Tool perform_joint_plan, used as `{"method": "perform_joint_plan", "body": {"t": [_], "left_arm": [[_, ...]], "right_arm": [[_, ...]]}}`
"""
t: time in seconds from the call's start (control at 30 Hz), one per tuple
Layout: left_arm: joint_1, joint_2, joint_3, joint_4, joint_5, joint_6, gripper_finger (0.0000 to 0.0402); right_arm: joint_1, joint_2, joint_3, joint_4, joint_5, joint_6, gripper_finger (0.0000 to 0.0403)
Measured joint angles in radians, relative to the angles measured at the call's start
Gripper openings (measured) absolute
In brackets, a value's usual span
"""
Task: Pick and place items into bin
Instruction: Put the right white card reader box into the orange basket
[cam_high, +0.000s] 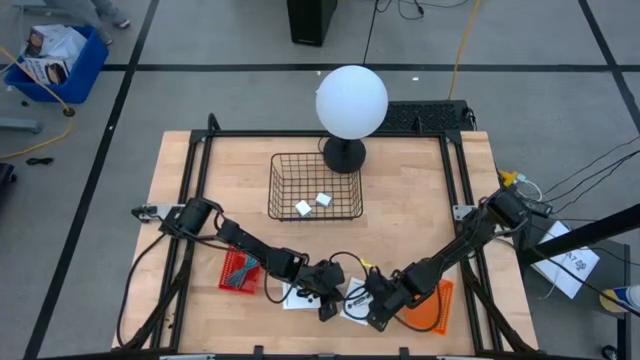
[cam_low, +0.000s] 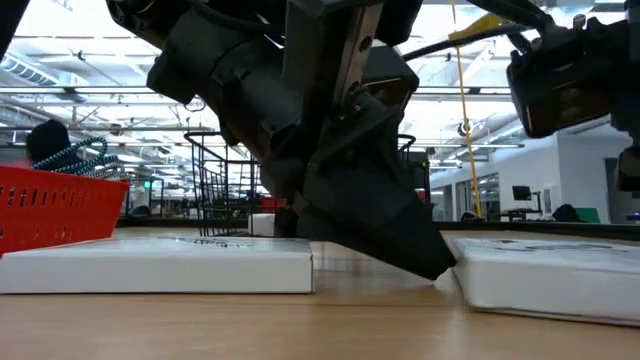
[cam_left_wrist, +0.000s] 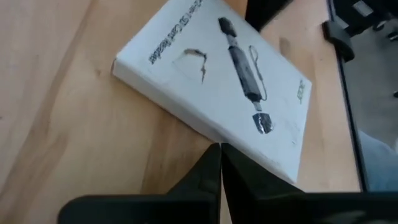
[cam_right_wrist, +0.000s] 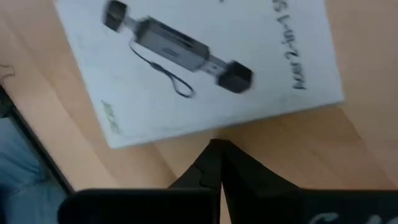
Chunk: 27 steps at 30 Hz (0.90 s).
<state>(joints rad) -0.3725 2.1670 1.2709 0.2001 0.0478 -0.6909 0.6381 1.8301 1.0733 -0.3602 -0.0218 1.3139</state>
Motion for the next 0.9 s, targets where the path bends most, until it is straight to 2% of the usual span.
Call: {"method": "perform_joint_plan", "body": {"t": [0.2, 0.3, 0.47, 0.73, 0.9], "left_arm": [[-0.003, 0.0, 0.0, 0.033, 0.004, -0.002, 0.0005], [-0.01, -0.002, -0.001, 0.026, 0.011, 0.0, 0.0007], [-0.022, -0.002, -0.001, 0.013, 0.026, -0.006, 0.0019], [-0.024, -0.003, -0.001, 0.006, 0.025, -0.007, 0.0004], [-0.024, -0.003, -0.001, -0.003, 0.028, -0.009, 0.0016]], "right_arm": [[-0.025, -0.001, -0.003, 0.018, 0.055, -0.068, 0.0], [-0.025, -0.011, -0.005, 0.02, 0.12, -0.099, 0.0], [-0.021, -0.027, -0.008, 0.024, 0.286, -0.132, 0.0], [-0.01, -0.032, -0.007, 0.054, 0.29, -0.165, 0.0], [0.007, -0.032, -0.007, 0.084, 0.284, -0.177, 0.0]]}}
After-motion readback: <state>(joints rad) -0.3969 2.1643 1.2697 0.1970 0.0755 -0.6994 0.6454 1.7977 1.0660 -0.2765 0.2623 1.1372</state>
